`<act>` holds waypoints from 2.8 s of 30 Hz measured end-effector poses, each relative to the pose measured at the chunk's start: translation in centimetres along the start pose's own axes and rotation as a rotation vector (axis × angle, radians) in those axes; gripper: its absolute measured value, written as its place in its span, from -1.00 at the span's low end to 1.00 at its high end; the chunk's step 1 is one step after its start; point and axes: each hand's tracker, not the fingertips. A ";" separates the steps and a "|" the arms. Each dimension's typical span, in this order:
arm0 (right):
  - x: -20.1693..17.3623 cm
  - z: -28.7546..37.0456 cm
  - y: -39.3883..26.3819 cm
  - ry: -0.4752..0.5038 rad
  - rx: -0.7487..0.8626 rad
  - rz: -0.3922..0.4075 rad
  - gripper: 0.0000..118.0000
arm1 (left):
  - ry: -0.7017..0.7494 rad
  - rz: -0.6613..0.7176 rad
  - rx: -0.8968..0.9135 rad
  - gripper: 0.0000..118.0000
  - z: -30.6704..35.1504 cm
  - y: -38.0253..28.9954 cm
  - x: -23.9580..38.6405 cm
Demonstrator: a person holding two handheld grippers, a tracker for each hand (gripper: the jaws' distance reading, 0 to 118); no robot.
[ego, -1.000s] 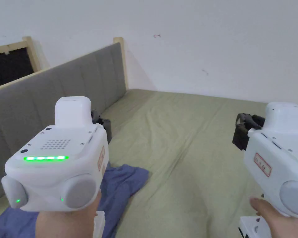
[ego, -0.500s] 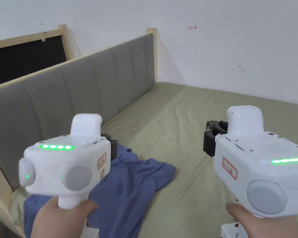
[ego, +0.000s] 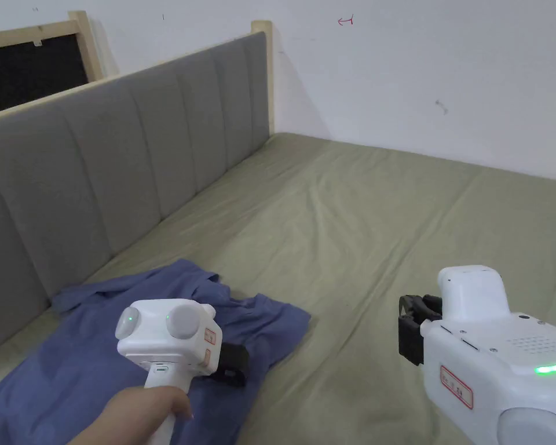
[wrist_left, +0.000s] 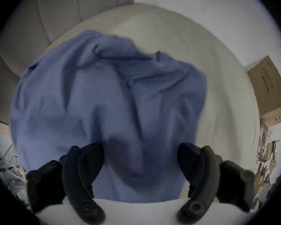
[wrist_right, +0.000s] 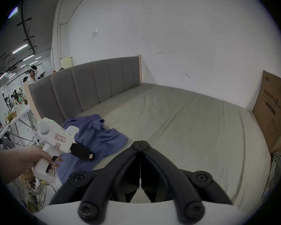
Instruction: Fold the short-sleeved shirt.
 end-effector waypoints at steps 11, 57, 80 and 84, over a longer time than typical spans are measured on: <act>2.1 -2.2 -2.6 -0.017 -0.092 -0.060 -0.99 | 0.053 -0.134 0.110 0.40 0.6 -2.4 1.7; 23.0 24.5 -11.4 -0.567 0.021 -0.420 -0.99 | -0.556 -0.495 -0.142 -0.67 5.2 -10.5 45.3; 17.9 27.2 -8.3 -0.544 0.230 -0.291 -0.99 | -0.373 -0.246 0.728 -0.98 22.7 -13.7 22.4; 18.0 26.9 -8.7 -0.524 0.197 -0.301 -0.99 | -0.307 -0.183 0.434 -0.99 18.4 -12.4 20.6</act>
